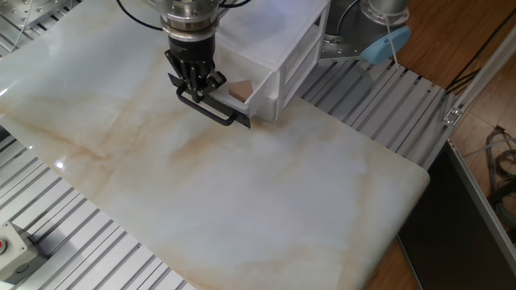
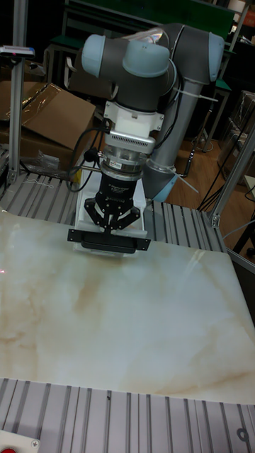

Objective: Put things in the drawer

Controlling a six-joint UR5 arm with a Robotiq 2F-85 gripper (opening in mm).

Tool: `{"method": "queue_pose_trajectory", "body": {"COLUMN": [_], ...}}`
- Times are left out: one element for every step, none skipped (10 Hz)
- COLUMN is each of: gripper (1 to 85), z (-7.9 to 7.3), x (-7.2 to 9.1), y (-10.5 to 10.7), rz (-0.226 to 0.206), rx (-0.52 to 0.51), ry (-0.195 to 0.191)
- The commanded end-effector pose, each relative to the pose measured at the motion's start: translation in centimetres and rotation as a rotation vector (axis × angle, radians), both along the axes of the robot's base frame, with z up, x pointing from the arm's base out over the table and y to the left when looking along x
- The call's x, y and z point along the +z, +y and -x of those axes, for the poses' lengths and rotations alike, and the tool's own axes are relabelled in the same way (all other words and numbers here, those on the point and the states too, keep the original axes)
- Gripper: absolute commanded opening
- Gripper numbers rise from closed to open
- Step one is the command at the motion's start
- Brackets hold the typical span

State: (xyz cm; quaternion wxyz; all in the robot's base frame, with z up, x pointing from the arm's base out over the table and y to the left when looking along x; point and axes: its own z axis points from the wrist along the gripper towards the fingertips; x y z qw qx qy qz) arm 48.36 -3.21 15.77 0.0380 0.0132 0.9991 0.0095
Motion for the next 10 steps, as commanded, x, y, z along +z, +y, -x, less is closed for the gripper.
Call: {"method": "queue_pose_trajectory", "body": {"gripper": [1.0,1.0,1.0,1.0,1.0,1.0,1.0,1.0,1.0,1.0], "z": [1.2,1.7,1.9,2.2,2.5,3.0,3.5,3.9,4.4,5.0], "x": [0.5,0.6,0.6,0.5,0.5,0.4,0.2,0.1,-0.1,-0.2], "y": [-0.1,-0.2,-0.1,-0.2,-0.3,-0.5,-0.6,-0.8,-1.0,-1.2], "rz": [-0.007,-0.003,-0.003,-0.003,-0.003,-0.004,-0.005,-0.011,-0.021,-0.024], "rx": [0.008,0.003,-0.002,-0.005,-0.008,-0.011,-0.014,-0.015,-0.019,-0.021], "ry": [0.026,0.035,0.035,0.037,0.038,0.041,0.044,0.046,0.052,0.062]}}
